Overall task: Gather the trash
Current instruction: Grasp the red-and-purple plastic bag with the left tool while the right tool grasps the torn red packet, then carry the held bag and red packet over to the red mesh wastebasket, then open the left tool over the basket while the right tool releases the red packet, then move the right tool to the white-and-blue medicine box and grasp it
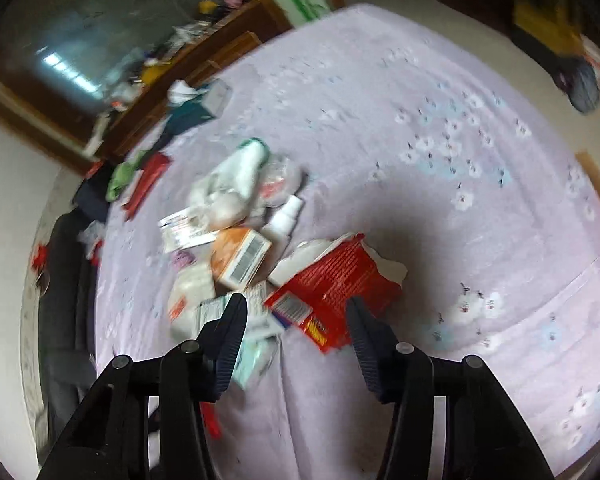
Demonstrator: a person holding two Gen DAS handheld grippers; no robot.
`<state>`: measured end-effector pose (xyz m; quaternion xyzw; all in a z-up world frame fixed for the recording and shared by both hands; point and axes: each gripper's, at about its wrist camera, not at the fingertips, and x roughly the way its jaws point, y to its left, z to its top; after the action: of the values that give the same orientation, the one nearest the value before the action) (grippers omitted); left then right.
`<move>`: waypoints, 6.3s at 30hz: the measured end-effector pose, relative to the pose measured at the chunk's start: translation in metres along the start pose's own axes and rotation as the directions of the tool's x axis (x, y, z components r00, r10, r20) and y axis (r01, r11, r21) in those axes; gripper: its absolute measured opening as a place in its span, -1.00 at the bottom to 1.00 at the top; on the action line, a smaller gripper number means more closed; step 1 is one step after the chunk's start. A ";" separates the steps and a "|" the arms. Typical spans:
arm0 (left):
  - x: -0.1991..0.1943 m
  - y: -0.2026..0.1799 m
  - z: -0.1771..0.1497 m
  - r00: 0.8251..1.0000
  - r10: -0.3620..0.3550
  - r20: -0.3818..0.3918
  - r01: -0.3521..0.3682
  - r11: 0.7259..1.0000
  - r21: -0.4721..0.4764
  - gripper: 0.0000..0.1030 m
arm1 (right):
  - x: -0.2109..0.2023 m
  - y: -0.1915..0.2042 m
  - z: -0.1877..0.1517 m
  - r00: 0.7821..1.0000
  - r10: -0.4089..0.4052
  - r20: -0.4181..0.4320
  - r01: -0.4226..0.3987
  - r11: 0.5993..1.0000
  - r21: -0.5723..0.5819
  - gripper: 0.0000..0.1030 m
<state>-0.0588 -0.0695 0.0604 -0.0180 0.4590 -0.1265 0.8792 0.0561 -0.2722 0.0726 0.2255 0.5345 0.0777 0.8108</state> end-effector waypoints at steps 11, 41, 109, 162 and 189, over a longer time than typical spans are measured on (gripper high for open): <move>-0.004 0.012 -0.002 1.000 -0.012 0.012 0.012 1.000 0.003 -0.36 | 0.048 0.005 0.018 0.980 -0.181 -0.083 0.183 0.983 0.022 -0.73; 0.006 0.012 0.000 0.996 -0.085 -0.005 0.086 0.995 0.057 -0.36 | 0.038 -0.055 -0.013 0.995 -0.092 -0.043 0.099 0.967 0.234 -0.12; 0.079 -0.406 0.112 0.936 -0.348 -0.050 0.344 0.875 0.340 0.42 | -0.258 -0.337 -0.011 0.851 -0.373 0.371 0.244 0.905 0.349 -0.26; -0.074 0.032 -0.031 0.988 0.147 0.046 -0.125 0.939 -0.319 0.43 | 0.065 0.076 -0.044 0.989 -0.148 -0.001 0.084 0.565 -0.821 0.04; -0.061 0.029 -0.032 0.993 0.116 0.020 -0.103 0.937 -0.333 0.43 | 0.084 0.069 -0.024 0.986 -0.056 -0.159 -0.070 0.722 -0.689 0.07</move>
<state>-0.1120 -0.0244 0.0870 -0.1427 0.4567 0.0020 0.8781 0.0775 -0.1741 0.0261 -0.0986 0.5325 0.2933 0.7879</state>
